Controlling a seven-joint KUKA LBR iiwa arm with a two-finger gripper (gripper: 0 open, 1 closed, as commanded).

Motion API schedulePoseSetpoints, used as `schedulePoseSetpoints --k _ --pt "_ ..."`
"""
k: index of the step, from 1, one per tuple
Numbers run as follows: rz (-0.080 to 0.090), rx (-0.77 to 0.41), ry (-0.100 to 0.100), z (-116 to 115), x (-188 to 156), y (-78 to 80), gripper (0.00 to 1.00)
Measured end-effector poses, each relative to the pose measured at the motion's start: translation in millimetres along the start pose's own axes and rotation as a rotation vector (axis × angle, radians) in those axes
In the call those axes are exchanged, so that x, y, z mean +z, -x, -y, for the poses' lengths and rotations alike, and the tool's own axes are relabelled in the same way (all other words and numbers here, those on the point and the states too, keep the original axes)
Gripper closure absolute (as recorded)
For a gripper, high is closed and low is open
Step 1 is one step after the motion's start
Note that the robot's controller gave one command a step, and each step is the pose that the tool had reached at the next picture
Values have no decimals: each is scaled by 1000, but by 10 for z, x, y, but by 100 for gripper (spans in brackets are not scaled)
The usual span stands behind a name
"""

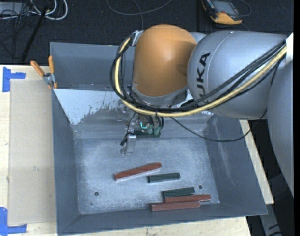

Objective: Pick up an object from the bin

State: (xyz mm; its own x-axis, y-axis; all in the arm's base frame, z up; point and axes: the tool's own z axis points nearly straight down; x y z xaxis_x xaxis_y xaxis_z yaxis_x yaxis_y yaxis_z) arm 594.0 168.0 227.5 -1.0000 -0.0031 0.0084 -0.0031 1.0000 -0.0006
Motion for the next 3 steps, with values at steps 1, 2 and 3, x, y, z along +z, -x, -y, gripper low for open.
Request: schedulePoseSetpoints --k 1,2,3 --pt "0 -323 -1 271 1478 -450 0" --pt "3 -382 -1 611 1594 -644 0" --pt "6 -379 0 603 1588 -636 100"
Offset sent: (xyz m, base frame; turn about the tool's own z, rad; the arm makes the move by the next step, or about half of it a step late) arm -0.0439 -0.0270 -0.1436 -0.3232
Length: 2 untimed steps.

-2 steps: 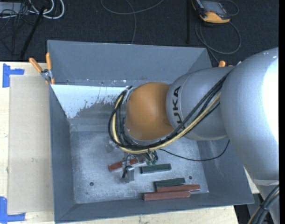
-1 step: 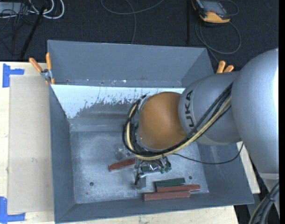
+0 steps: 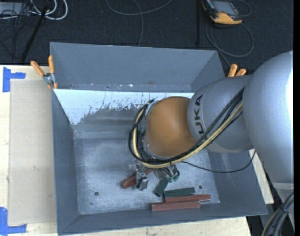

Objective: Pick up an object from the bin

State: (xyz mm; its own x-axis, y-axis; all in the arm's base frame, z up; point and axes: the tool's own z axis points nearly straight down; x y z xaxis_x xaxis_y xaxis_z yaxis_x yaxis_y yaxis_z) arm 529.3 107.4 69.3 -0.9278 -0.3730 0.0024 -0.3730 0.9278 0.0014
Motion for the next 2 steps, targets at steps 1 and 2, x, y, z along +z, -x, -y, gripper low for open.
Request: schedulePoseSetpoints --k 1,2 --pt "0 1 0 2 1 -1 0" --pt "0 2 0 0 -2 1 100"
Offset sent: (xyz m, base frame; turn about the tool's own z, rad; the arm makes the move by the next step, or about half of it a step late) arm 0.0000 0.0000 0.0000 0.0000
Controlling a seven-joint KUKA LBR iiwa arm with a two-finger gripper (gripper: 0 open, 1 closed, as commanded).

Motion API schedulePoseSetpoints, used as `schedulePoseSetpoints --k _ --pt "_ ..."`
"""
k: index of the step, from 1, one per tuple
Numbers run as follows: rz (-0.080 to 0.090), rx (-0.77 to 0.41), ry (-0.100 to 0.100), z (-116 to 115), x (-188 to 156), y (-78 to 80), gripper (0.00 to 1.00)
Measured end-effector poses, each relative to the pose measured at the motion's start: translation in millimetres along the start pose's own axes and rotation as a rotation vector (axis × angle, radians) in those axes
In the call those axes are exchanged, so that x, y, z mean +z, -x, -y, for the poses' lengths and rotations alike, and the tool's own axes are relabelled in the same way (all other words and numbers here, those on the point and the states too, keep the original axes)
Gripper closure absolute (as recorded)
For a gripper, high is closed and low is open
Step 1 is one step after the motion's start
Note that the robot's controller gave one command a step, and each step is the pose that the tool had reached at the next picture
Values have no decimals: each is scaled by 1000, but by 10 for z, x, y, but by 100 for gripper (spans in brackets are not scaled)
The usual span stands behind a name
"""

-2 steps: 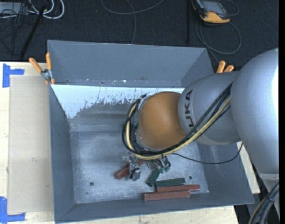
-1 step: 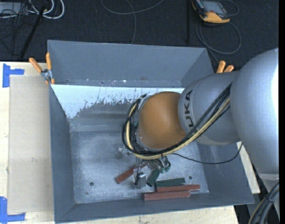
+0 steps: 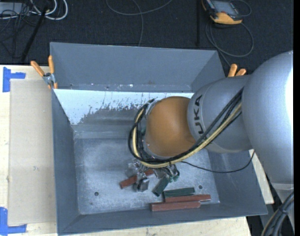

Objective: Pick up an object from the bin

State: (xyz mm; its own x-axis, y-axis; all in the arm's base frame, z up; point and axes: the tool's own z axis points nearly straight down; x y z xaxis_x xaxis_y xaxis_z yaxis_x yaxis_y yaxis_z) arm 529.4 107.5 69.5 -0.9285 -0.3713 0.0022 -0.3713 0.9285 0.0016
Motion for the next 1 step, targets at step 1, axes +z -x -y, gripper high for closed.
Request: schedulePoseSetpoints --k 1 --pt "11 -48 -3 -62 -1794 -7 100"
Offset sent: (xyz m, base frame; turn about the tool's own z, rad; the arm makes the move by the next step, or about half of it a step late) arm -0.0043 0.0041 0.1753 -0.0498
